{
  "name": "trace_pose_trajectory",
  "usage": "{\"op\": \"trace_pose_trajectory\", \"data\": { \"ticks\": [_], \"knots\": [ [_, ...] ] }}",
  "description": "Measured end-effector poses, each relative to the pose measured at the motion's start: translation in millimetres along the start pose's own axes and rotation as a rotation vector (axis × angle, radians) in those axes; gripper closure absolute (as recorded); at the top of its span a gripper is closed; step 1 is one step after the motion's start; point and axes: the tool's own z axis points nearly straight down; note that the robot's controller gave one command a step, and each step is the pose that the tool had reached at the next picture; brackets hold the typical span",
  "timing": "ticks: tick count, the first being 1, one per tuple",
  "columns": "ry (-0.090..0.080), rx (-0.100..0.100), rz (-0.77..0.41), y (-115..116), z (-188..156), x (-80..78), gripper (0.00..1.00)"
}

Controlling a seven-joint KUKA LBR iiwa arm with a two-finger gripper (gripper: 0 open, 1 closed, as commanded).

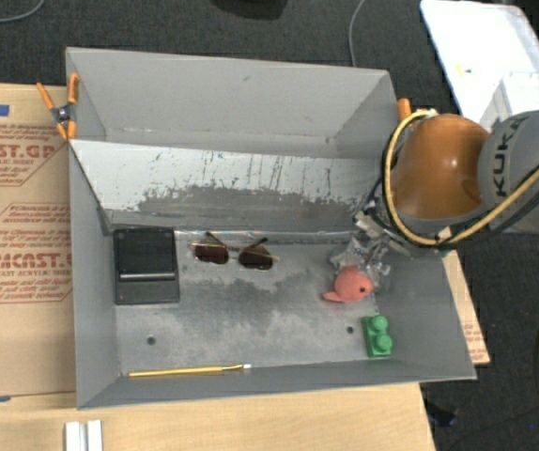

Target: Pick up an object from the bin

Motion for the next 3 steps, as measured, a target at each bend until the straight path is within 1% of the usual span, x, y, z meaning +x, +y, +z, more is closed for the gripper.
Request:
{"op": "trace_pose_trajectory", "data": {
  "ticks": [1, 2, 3],
  "knots": [
    [-0.001, 0.000, 0.001, 0, -4, -0.6, 1.00],
    [0.002, -0.008, 0.001, 3, -29, -0.6, 1.00],
    [0.001, -0.007, 0.001, 2, -66, -1.7, 1.00]
  ]
}}
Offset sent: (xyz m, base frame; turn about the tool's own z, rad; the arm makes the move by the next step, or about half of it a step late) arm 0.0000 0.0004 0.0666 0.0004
